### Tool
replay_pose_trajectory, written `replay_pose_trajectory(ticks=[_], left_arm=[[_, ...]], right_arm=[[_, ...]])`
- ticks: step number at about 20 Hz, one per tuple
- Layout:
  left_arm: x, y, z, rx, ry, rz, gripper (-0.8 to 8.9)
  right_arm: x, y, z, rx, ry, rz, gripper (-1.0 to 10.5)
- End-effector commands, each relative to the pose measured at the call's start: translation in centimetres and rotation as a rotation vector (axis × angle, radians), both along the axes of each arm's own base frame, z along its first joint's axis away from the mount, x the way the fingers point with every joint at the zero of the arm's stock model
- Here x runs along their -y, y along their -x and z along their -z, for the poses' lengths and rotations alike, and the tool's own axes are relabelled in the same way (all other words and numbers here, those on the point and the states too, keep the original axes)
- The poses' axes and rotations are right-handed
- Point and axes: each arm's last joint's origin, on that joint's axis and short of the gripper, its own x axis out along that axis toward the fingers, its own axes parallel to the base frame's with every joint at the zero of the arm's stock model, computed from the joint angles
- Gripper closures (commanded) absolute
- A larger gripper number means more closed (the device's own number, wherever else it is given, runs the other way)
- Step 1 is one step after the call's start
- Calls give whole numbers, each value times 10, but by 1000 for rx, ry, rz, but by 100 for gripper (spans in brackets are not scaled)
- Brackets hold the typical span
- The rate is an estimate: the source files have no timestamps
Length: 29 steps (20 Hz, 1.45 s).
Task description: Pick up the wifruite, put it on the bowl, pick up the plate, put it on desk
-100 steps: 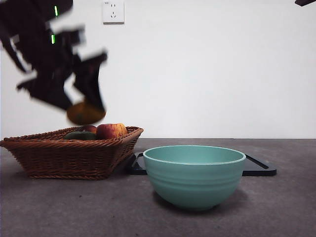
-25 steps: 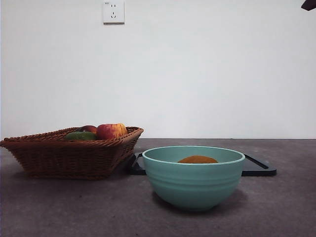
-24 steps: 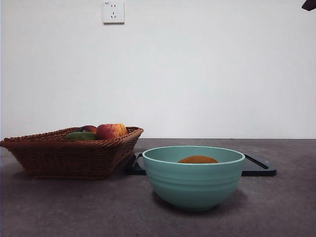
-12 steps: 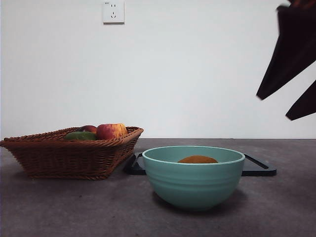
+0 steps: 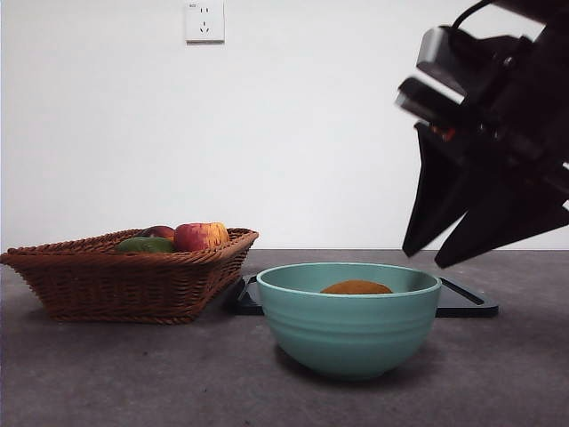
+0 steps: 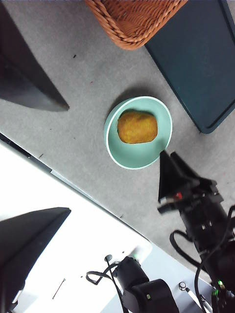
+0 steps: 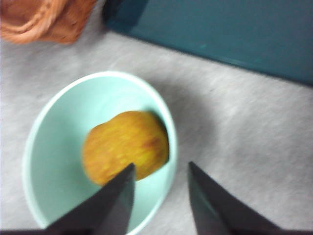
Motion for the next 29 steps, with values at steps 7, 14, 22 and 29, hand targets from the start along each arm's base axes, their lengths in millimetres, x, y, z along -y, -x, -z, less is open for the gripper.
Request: replay_pose_trajectory(ticks=[7, 14, 22, 29], left_arm=[[1, 0, -5, 17, 8, 9, 501], [1, 0, -5, 16, 8, 9, 502], [1, 0, -5, 12, 7, 9, 501], [1, 0, -6, 17, 9, 9, 501]], right_arm=[[-13, -11, 17, -21, 21, 35, 812], [-24, -10, 24, -25, 24, -5, 940], [-33, -20, -20, 45, 76, -25, 940], [-28, -81, -61, 136, 104, 38, 940]])
